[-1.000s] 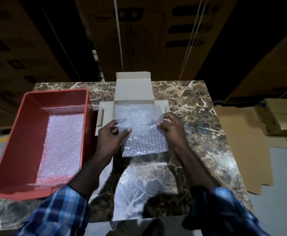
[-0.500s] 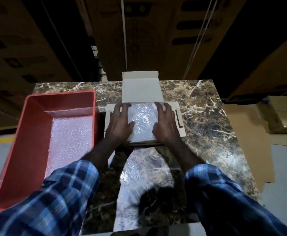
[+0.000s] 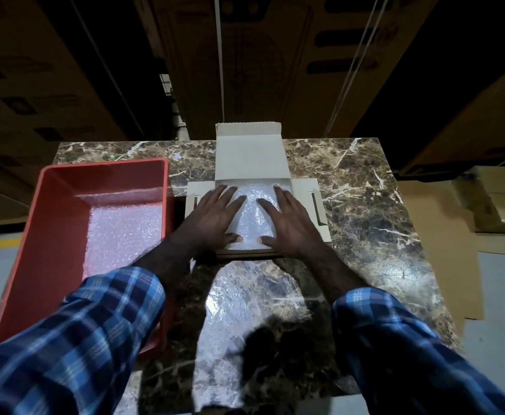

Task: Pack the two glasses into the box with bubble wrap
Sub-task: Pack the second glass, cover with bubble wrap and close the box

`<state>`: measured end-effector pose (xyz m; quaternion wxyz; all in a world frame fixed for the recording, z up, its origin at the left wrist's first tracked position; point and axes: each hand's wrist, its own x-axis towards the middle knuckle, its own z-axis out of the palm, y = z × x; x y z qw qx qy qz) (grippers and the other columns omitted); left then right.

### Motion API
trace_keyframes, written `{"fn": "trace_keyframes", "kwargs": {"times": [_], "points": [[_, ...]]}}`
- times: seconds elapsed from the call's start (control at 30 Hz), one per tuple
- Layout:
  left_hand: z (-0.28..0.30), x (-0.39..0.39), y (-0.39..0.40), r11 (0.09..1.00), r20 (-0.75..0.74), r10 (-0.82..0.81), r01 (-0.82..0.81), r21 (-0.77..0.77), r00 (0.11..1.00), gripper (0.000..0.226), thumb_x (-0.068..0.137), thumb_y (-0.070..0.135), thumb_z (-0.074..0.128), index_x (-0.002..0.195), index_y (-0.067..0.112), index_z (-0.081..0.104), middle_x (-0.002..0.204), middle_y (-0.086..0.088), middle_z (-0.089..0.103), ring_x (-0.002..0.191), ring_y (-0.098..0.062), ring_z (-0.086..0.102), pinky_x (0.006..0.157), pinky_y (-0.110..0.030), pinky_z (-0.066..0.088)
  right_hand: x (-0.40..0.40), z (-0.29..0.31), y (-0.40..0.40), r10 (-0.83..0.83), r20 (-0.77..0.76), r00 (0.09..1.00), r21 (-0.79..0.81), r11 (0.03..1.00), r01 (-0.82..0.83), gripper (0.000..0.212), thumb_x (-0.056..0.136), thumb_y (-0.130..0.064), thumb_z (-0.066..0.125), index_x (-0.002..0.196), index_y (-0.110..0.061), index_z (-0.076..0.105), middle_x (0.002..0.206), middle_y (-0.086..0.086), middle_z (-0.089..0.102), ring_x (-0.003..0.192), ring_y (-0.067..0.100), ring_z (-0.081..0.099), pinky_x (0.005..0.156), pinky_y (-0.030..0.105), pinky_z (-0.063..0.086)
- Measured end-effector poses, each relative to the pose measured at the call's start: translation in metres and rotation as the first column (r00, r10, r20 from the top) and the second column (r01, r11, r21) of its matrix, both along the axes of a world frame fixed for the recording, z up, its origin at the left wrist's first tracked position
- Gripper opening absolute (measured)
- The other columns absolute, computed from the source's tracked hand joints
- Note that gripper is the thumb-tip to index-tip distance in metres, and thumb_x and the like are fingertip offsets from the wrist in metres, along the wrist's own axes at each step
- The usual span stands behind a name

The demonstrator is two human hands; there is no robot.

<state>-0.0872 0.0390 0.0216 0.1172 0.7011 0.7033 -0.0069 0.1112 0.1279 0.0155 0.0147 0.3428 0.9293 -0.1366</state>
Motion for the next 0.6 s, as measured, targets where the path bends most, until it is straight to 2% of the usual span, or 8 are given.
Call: {"fn": "trace_keyframes", "kwargs": {"times": [0.13,0.23,0.43,0.6], "points": [[-0.005,-0.008,0.001,0.998,-0.025,-0.061,0.06,-0.031,0.998,0.106,0.083,0.065,0.065,0.16,0.018,0.009,0.167,-0.012,0.001,0.153,-0.031,-0.003,0.122,-0.042,-0.001,0.003,0.007,0.012,0.048,0.057,0.997,-0.085,0.995,-0.043,0.102,0.078,-0.052,0.078,0.157,-0.031,0.016,0.166,0.013,-0.001,0.153,0.03,0.003,0.121,0.041,0.011],[-0.005,-0.012,0.003,0.994,-0.052,-0.087,0.083,-0.068,0.995,0.111,0.081,0.072,0.061,0.16,0.019,0.004,0.167,-0.011,-0.002,0.153,-0.03,-0.006,0.122,-0.041,-0.005,0.001,0.01,0.017,0.075,0.087,0.993,-0.057,0.996,-0.071,0.108,0.075,-0.054,0.08,0.158,-0.031,0.015,0.166,0.015,0.002,0.152,0.031,0.004,0.122,0.04,0.011],[-0.014,-0.016,0.011,0.989,-0.098,-0.143,0.138,-0.056,0.985,0.116,0.077,0.078,0.058,0.16,0.016,0.005,0.166,-0.012,0.011,0.153,-0.031,0.006,0.122,-0.043,-0.001,0.0,-0.001,0.014,0.117,0.093,0.989,0.068,0.99,-0.124,0.109,0.076,-0.059,0.076,0.159,-0.024,0.015,0.164,0.018,0.013,0.15,0.031,0.015,0.121,0.041,0.011],[-0.017,-0.015,0.014,0.991,-0.033,-0.116,0.113,-0.072,0.993,0.118,0.076,0.074,0.062,0.16,0.016,0.004,0.163,-0.013,0.021,0.15,-0.027,0.017,0.121,-0.042,-0.004,-0.002,-0.004,0.019,0.122,0.12,0.985,0.096,0.986,-0.134,0.112,0.073,-0.066,0.073,0.158,-0.021,0.016,0.159,0.018,0.025,0.147,0.03,0.024,0.12,0.041,0.011]]}}
